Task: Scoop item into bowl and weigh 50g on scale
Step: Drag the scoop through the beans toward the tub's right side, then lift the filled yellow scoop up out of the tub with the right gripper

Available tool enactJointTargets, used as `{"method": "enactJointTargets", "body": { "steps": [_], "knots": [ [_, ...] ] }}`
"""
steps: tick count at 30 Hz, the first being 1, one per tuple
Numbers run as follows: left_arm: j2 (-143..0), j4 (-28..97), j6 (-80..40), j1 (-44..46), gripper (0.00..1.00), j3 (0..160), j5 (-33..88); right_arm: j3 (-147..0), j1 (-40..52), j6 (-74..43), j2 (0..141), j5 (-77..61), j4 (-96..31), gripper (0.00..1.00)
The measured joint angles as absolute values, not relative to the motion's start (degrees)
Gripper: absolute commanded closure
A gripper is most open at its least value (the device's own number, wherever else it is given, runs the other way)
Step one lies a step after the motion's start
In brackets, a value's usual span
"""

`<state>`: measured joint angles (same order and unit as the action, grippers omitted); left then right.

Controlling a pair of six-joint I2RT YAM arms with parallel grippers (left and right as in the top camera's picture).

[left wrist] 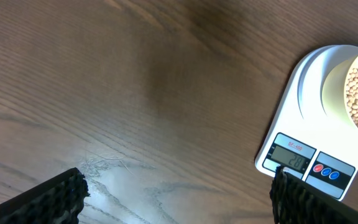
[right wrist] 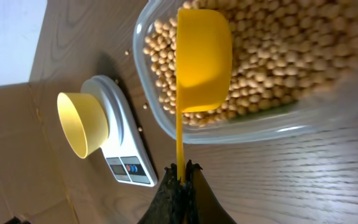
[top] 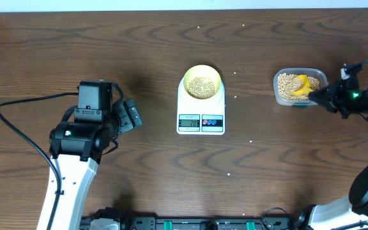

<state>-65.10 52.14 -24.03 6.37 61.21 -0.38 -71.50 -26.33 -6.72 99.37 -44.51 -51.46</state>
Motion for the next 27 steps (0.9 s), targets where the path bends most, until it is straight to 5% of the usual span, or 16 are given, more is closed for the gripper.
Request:
{"method": "enactJointTargets", "body": {
  "steps": [27],
  "knots": [
    [-65.10, 52.12, -24.03, 6.37, 0.04, 61.21, -0.38, -71.48, -38.00, 0.23, 99.37, -55.66, -57.54, 0.99]
  ]
}}
